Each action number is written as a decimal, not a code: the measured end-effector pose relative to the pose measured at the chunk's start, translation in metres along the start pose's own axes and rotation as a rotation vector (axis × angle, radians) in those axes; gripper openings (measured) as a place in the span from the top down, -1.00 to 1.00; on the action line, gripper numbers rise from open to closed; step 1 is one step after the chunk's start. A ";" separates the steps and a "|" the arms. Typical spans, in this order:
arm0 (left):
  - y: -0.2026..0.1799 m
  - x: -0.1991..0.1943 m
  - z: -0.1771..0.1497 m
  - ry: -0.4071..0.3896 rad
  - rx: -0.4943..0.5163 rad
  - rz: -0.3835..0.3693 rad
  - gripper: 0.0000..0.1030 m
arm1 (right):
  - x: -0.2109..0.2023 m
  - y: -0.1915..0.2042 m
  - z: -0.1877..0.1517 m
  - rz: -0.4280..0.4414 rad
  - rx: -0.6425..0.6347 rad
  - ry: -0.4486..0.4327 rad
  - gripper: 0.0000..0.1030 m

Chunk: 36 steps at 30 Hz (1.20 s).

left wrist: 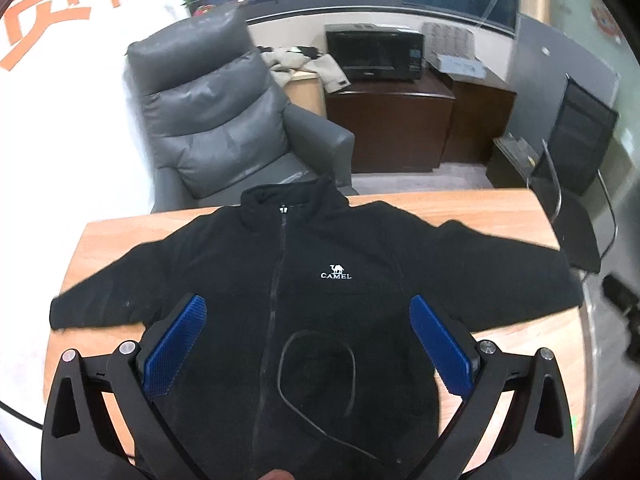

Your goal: Fold clothes

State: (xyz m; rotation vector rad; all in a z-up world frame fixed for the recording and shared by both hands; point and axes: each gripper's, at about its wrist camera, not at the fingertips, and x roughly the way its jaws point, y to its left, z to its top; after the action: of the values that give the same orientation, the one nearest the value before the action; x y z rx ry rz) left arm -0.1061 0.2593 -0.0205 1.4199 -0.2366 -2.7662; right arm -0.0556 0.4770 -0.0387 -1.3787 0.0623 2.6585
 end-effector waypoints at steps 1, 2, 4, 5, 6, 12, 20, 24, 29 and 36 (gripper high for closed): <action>-0.005 0.007 0.000 -0.002 0.024 -0.009 -1.00 | 0.005 -0.009 -0.003 0.023 0.014 -0.012 -1.00; -0.009 0.016 -0.001 -0.002 0.049 -0.026 -1.00 | 0.010 -0.019 -0.005 0.049 0.036 -0.026 -1.00; -0.018 0.041 -0.004 0.011 0.098 -0.057 -1.00 | 0.028 -0.057 -0.012 0.102 0.112 -0.046 -1.00; -0.022 0.054 -0.006 0.017 0.122 -0.073 -1.00 | 0.038 -0.079 -0.015 0.112 0.151 -0.048 -1.00; -0.028 0.070 -0.007 0.041 0.136 -0.087 -1.00 | 0.053 -0.111 -0.020 0.118 0.207 -0.049 -1.00; -0.067 0.137 -0.005 0.104 0.202 -0.184 -1.00 | 0.151 -0.290 -0.070 0.262 0.472 0.015 -1.00; -0.138 0.201 0.014 0.098 0.332 -0.300 -1.00 | 0.267 -0.392 -0.133 0.493 0.660 0.202 -1.00; -0.168 0.230 0.017 0.113 0.382 -0.320 -1.00 | 0.318 -0.410 -0.150 0.596 0.757 0.245 -0.75; -0.189 0.246 0.013 0.129 0.413 -0.338 -1.00 | 0.352 -0.404 -0.155 0.674 0.759 0.298 0.38; -0.198 0.253 0.000 0.159 0.448 -0.366 -1.00 | 0.263 -0.401 -0.122 0.671 0.693 0.004 0.80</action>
State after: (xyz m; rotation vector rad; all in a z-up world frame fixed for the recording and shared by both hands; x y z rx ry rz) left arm -0.2448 0.4324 -0.2534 1.9514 -0.6942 -2.9855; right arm -0.0471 0.8901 -0.3114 -1.2393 1.5158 2.6285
